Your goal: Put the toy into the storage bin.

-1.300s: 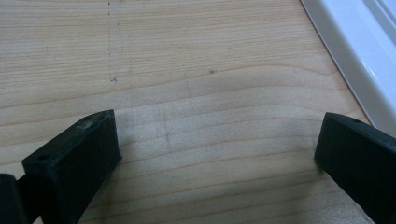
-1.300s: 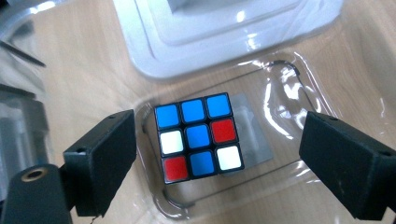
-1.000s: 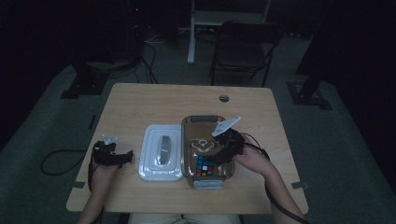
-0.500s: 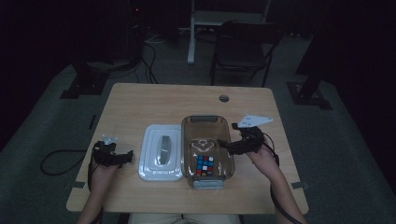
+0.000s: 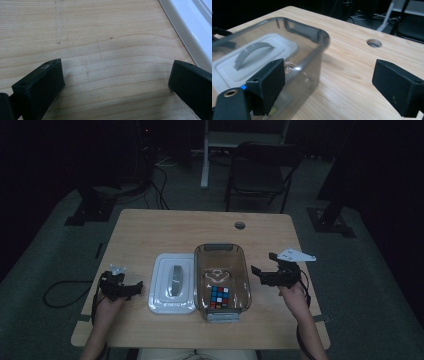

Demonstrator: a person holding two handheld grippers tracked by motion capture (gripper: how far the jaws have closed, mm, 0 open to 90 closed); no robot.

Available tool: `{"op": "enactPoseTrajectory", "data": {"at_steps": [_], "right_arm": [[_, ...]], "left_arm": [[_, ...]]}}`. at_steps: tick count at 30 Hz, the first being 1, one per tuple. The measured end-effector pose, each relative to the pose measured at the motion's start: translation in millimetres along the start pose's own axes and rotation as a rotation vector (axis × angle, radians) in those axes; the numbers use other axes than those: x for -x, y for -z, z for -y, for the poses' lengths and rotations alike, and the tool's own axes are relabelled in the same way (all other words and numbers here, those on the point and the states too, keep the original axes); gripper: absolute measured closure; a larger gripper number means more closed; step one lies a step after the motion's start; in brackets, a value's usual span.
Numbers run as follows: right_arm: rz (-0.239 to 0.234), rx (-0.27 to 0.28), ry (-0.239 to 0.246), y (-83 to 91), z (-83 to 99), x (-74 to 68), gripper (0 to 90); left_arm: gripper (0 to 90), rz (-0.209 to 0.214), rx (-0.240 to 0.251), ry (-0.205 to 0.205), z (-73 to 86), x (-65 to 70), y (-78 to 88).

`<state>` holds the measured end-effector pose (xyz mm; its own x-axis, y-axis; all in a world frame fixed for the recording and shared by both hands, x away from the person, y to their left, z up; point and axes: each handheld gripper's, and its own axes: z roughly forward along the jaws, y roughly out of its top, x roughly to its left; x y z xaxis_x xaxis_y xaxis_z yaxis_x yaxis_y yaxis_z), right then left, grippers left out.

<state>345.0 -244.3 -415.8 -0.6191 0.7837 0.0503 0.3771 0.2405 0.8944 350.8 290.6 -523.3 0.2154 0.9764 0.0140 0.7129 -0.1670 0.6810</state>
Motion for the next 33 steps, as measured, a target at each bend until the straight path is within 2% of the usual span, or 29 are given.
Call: {"op": "enactPoseTrajectory", "data": {"at_steps": [6,11,14,17,22,23,24,26,29,31,33], "right_arm": [[0.072,0.007,-0.042,0.3,22.8,9.7,11.2],[0.114,-0.018,-0.074,-4.1,40.4,14.2,11.2],[0.153,-0.028,-0.12,-8.3,57.4,18.3,11.2],[0.178,-0.041,-0.123,-11.1,64.6,19.4,11.3],[0.254,-0.096,-0.141,-22.1,84.0,19.2,11.3],[0.254,-0.096,-0.141,-22.1,84.0,19.2,11.3],[0.275,-0.119,-0.143,-25.5,91.3,18.9,11.3],[0.282,-0.134,-0.147,-27.4,96.1,19.1,11.3],[0.333,-0.159,-0.141,-29.3,101.4,19.9,11.3],[0.373,-0.169,-0.151,-29.1,103.5,21.0,13.3],[0.381,-0.178,-0.179,-28.4,105.3,23.5,13.2]], "left_arm": [[0.6,0.0,0.0,-0.001,0.0,0.0,0.0],[0.6,-0.001,0.0,0.0,0.1,0.1,0.1],[0.6,0.003,0.0,-0.003,0.4,0.0,0.5],[0.6,0.003,0.001,-0.001,0.5,0.1,0.4],[0.6,0.005,0.0,-0.006,0.5,-0.2,0.6],[0.6,0.005,0.0,-0.006,0.5,-0.2,0.6],[0.6,0.006,0.001,-0.005,0.6,-0.2,0.6],[0.6,0.006,0.001,-0.005,0.6,-0.2,0.5],[0.6,0.002,0.001,-0.001,0.6,-0.6,0.6],[0.6,-0.006,0.001,0.01,0.6,-0.9,0.5],[0.6,-0.005,0.001,0.006,0.6,-0.7,0.5]]}}
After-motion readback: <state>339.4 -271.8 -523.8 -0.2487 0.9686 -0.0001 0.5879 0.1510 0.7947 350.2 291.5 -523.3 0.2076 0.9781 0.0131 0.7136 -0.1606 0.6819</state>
